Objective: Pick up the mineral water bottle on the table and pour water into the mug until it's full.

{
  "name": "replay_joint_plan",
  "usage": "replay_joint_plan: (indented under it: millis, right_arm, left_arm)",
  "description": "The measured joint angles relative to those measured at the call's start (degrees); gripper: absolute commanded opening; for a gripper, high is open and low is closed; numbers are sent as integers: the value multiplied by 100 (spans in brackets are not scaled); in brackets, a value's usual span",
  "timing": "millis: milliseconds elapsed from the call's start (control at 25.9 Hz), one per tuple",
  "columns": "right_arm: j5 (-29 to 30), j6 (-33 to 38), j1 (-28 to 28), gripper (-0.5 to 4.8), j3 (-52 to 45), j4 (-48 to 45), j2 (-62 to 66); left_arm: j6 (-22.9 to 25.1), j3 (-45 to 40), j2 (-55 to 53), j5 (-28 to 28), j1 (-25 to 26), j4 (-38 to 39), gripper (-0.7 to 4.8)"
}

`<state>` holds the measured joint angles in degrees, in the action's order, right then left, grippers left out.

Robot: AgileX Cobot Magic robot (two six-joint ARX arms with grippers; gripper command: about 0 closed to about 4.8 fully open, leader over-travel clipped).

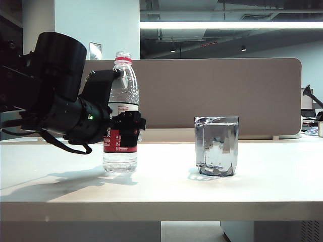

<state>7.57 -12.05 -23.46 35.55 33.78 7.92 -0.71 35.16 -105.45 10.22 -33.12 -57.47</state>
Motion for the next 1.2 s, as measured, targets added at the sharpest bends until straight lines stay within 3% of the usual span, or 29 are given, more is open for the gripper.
replay_joint_plan:
  millis: [116, 850, 927, 966, 1004, 1197]
  right_arm:
    - [0, 0, 0, 46, 0, 0, 0]
    - [0, 0, 0, 54, 0, 0, 0]
    - [0, 0, 0, 54, 0, 4, 0]
    - [0, 0, 0, 54, 0, 4, 0]
    - [0, 0, 0, 54, 0, 7, 0]
    - [0, 0, -2, 54, 0, 9, 0]
  left_arm:
    - [24, 0, 2, 4, -9, 28, 386]
    - [144, -800, 452, 275, -81, -282, 399]
    - [98, -1102, 673, 275, -201, -529, 341]
    - [61, -1305, 918, 275, -293, -697, 288]
    - [13, -1375, 1040, 269, -334, -750, 198]
    - [-262, -1720, 1637, 192, -490, -693, 86]
